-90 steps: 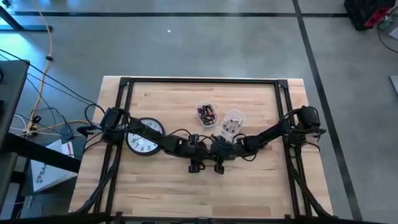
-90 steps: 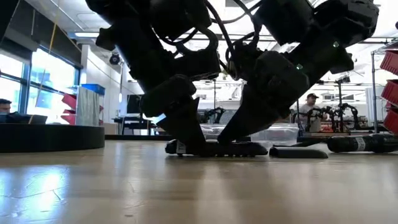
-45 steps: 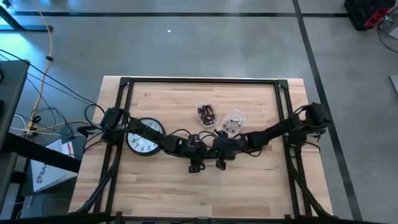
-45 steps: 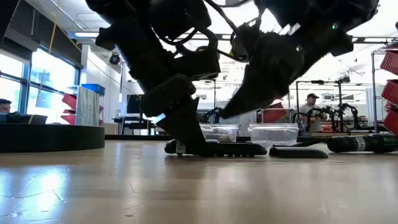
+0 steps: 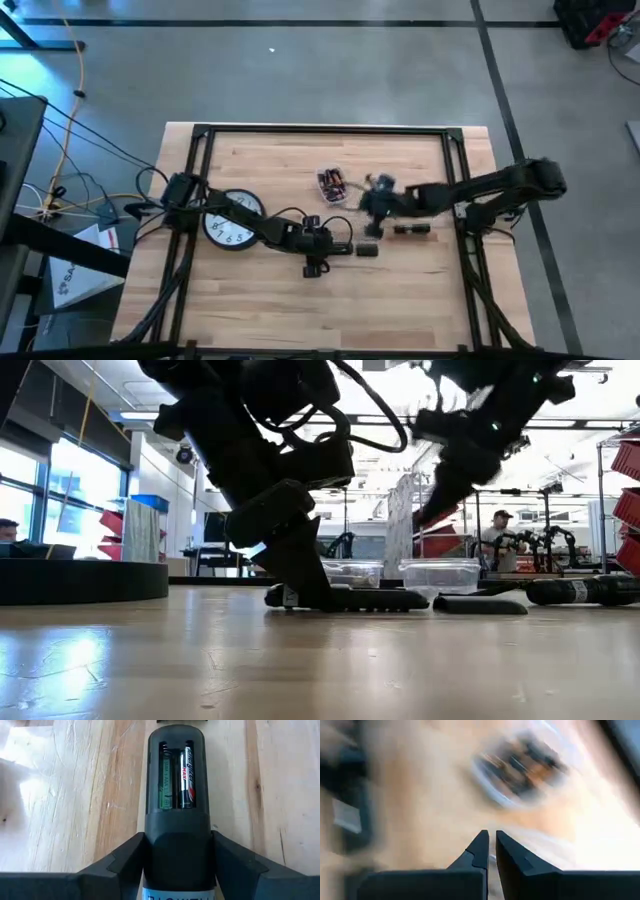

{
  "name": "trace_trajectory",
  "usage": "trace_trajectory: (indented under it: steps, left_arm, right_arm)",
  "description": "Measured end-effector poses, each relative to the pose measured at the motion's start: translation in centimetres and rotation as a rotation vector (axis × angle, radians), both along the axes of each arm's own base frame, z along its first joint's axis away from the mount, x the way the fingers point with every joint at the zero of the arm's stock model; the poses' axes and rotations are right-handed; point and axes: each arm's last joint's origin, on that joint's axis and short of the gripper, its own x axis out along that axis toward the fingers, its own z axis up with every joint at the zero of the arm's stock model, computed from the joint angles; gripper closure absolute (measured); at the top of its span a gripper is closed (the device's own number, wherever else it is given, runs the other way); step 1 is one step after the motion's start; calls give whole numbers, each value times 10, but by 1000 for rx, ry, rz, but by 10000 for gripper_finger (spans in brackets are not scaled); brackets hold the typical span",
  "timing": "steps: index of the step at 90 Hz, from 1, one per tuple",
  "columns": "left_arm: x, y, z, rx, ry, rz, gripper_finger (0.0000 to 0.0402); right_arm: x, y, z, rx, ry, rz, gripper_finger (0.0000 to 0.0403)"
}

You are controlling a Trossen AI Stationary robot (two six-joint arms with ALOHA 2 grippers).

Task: Insert battery
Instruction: Insert the silver battery into the black remote

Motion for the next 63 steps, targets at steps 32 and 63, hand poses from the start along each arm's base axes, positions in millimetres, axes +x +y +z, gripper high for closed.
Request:
trace_trajectory:
  steps: [32,63]
  left_arm:
    - [1,0,0,-5,-12,5,215]
    - [0,2,0,9,-3,18,215]
  right_arm:
    - [-7,-21,-25,-76,373,386,402]
    - [12,-9,-42,169,370,372,402]
